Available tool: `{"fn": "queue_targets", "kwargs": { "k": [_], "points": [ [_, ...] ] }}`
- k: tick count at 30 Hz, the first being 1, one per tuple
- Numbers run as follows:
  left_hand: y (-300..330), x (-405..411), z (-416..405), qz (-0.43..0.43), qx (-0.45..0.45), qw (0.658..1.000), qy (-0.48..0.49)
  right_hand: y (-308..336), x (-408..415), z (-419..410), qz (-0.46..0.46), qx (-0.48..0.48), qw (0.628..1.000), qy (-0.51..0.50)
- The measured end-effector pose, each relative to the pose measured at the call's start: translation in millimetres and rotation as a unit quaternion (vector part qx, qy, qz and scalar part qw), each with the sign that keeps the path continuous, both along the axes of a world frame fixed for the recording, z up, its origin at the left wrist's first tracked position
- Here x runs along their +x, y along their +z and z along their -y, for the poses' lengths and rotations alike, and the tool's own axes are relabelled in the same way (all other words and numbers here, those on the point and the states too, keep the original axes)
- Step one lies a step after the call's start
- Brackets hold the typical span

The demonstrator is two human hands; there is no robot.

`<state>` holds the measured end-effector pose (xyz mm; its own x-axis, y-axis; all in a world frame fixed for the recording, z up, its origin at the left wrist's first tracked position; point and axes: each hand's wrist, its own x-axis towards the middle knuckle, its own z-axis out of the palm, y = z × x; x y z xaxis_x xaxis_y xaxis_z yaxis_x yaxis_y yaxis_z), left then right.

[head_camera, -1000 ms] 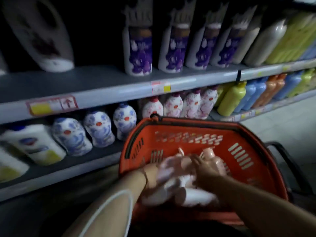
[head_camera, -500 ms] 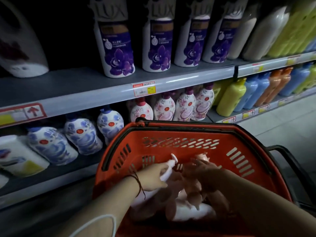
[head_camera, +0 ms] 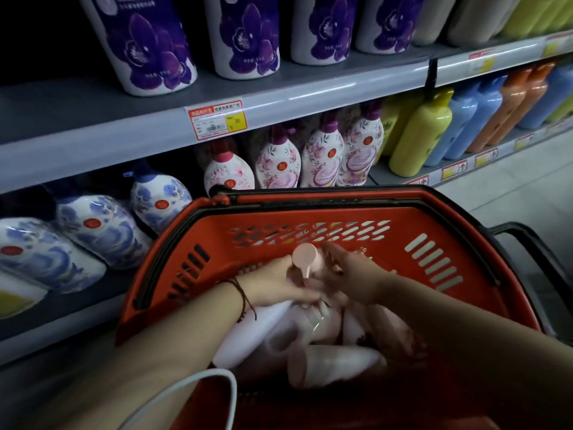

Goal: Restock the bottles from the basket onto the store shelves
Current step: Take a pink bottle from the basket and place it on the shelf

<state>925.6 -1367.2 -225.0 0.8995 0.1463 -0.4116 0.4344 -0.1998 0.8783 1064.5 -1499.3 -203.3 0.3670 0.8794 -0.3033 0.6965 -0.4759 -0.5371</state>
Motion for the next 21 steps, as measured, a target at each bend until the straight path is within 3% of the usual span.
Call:
{"fn": "queue_targets", "kwargs": {
  "k": [4, 9, 15, 18, 21],
  "points": [
    [-3, 19, -4, 0.006, -0.03, 0.993, 0.113, -14, -7, -8, -0.043, 0.013, 0.995, -0.09],
    [-8, 34, -6, 0.009, -0.015, 0.969, 0.248, -18, 7, 1, -0.054, -0.006, 0.998, -0.04],
    [45, 22, -7, 0.08, -0.01, 0.975, 0.209, -28, -10, 2, 0.008, 0.099, 0.99, -0.1],
    [97, 9, -14, 0.105, -0.022, 0.966, 0.235, -2, -21, -8, -0.021, 0.187, 0.967, -0.169],
    [142, -6, -19, 0.125, -0.102, 0.953, 0.256, 46, -28, -19, -0.059, 0.216, 0.959, -0.175]
  ]
}}
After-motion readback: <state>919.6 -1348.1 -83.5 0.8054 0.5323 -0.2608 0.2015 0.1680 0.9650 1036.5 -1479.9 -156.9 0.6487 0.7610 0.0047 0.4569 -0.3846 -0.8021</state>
